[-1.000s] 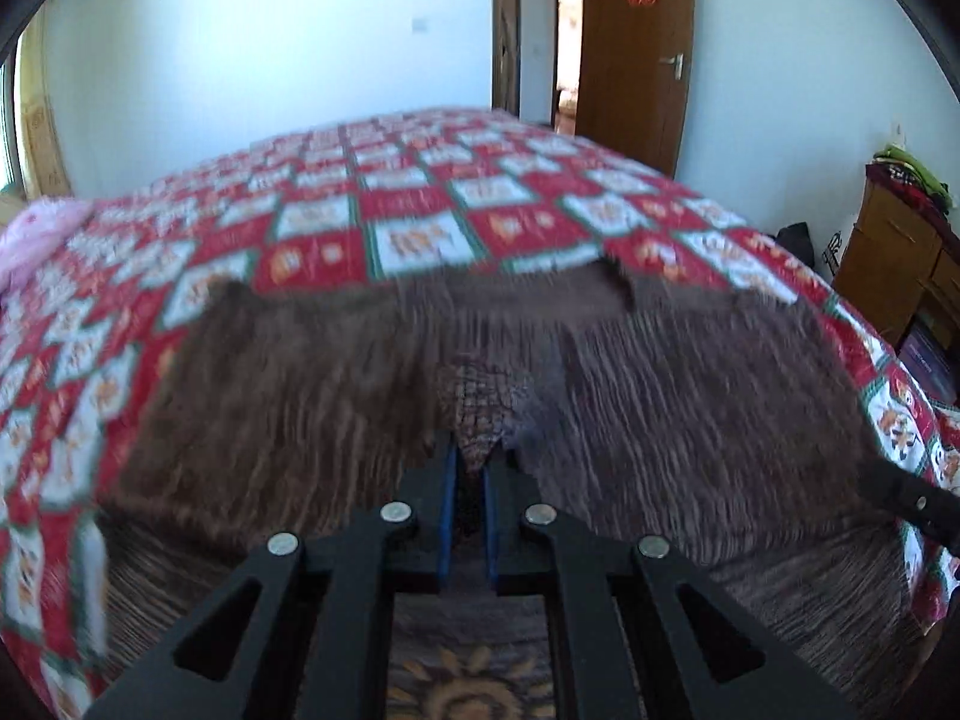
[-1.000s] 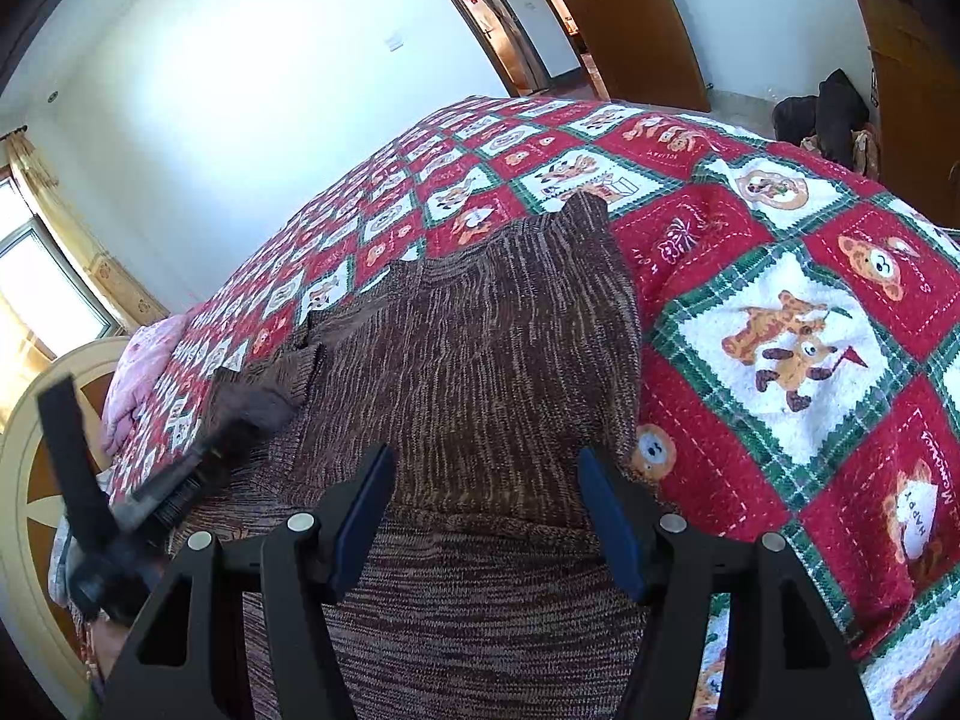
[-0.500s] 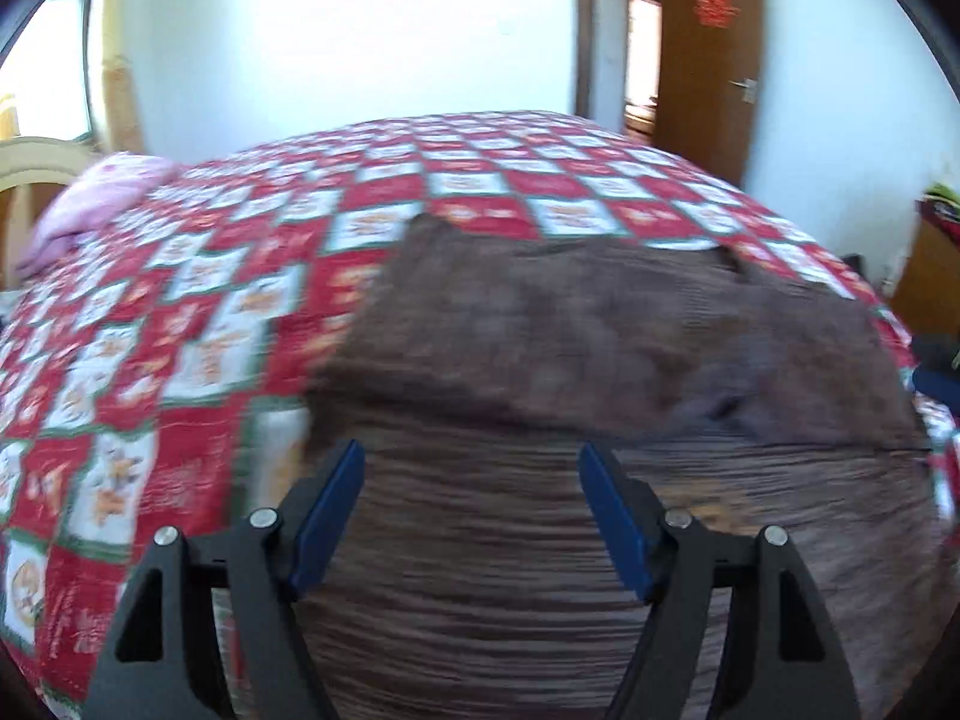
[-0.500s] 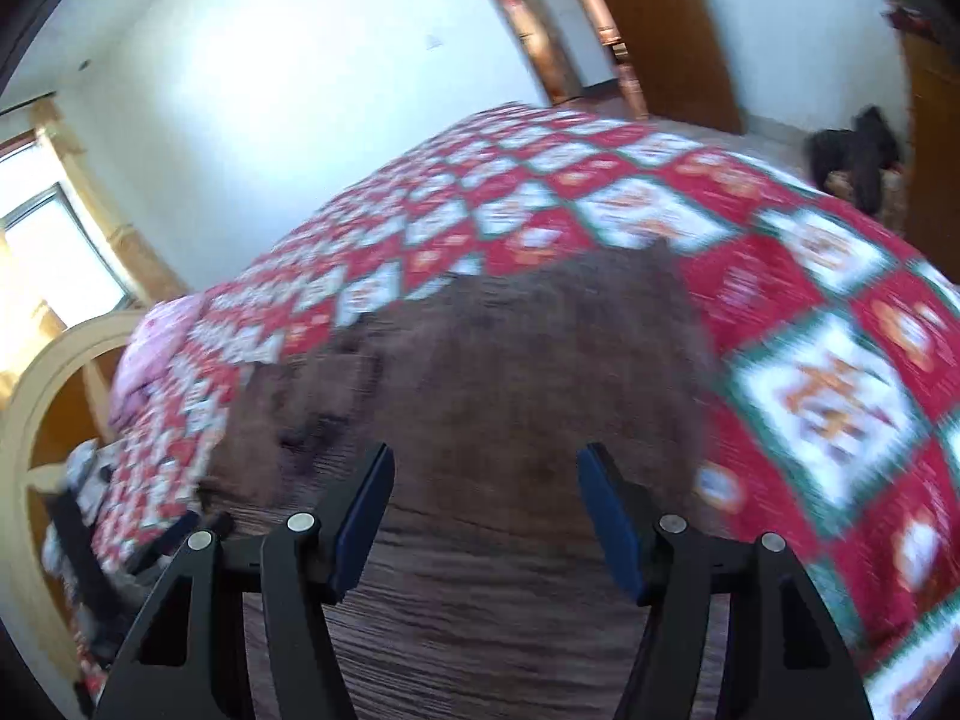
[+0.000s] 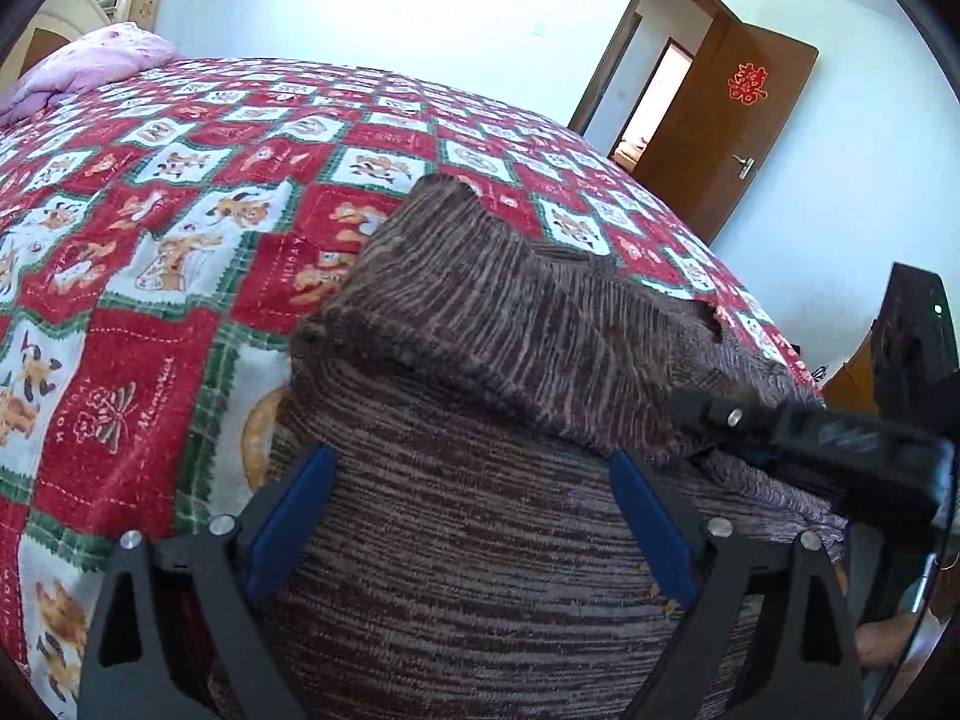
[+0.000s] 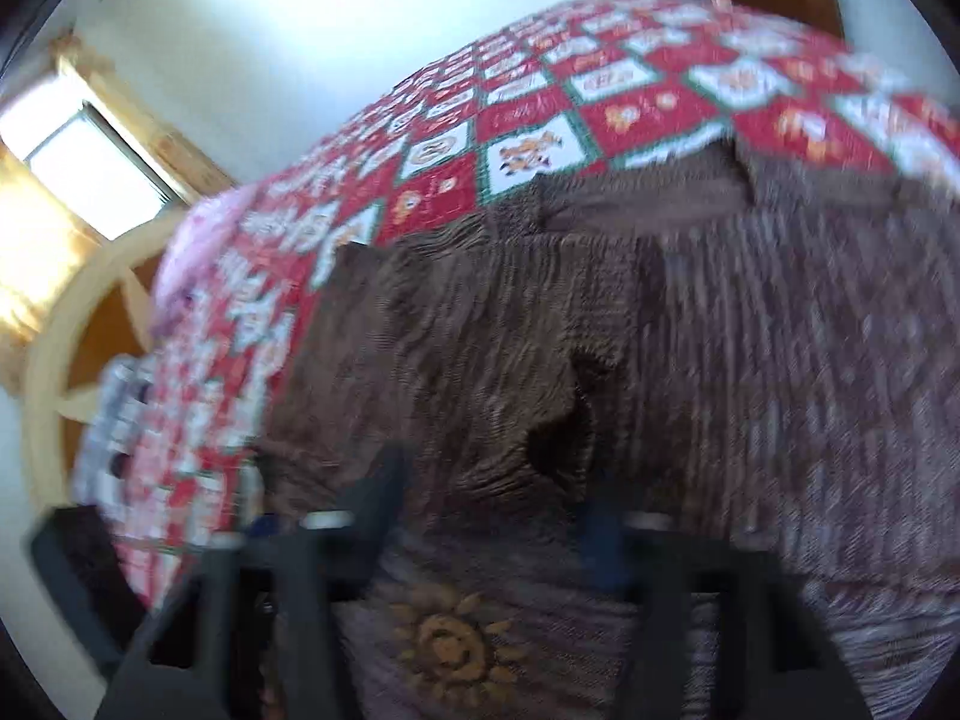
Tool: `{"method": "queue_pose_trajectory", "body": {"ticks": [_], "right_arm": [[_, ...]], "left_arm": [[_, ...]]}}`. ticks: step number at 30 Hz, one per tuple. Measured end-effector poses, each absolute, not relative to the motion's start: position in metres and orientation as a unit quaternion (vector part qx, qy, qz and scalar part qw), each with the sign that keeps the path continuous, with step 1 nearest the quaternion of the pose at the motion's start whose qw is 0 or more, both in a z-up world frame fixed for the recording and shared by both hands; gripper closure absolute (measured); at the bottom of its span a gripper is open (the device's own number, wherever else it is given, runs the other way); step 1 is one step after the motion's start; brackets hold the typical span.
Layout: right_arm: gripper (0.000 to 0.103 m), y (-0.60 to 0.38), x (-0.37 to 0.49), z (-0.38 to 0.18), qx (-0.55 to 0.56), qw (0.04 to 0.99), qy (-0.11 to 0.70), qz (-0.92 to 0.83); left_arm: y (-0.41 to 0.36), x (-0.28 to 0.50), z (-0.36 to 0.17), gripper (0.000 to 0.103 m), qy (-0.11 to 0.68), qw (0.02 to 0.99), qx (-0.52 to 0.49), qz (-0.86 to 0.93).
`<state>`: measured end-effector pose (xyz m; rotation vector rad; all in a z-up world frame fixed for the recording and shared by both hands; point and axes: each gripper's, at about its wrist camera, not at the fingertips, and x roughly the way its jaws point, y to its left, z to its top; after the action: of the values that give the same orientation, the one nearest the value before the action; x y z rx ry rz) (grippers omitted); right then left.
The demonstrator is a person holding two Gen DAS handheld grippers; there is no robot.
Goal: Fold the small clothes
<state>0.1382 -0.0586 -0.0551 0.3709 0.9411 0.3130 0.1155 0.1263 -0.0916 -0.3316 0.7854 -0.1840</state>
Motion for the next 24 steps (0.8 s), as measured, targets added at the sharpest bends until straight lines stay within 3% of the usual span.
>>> {"method": "queue_pose_trajectory", "body": {"ticks": [8, 11, 15, 16, 18, 19, 21, 24], "right_arm": [[0.094, -0.064, 0.115, -0.004, 0.099, 0.908, 0.366, 0.181], [0.092, -0.067, 0.108, -0.009, 0.078, 0.9, 0.39, 0.182], [0.07, -0.077, 0.103, -0.049, 0.069, 0.864, 0.469, 0.171], [0.07, -0.082, 0.101, -0.052, 0.081, 0.86, 0.473, 0.175], [0.065, -0.098, 0.097, -0.047, 0.116, 0.865, 0.456, 0.176], [0.054, -0.105, 0.096, -0.043, 0.127, 0.871, 0.444, 0.168], [0.043, -0.119, 0.104, -0.032, 0.15, 0.885, 0.415, 0.146], [0.044, -0.121, 0.126, -0.026, 0.133, 0.9, 0.395, 0.126]], "left_arm": [[0.131, 0.117, -0.093, 0.007, 0.378, 0.906, -0.168, -0.093], [0.131, 0.117, -0.093, 0.006, 0.378, 0.906, -0.167, -0.093], [0.131, 0.117, -0.093, 0.006, 0.378, 0.906, -0.168, -0.093], [0.131, 0.117, -0.093, 0.006, 0.378, 0.906, -0.168, -0.093], [0.131, 0.117, -0.093, 0.006, 0.378, 0.906, -0.167, -0.093], [0.131, 0.117, -0.093, 0.006, 0.379, 0.906, -0.166, -0.093], [0.131, 0.117, -0.093, 0.005, 0.38, 0.906, -0.163, -0.092], [0.13, 0.117, -0.093, 0.005, 0.379, 0.906, -0.163, -0.093]]}}
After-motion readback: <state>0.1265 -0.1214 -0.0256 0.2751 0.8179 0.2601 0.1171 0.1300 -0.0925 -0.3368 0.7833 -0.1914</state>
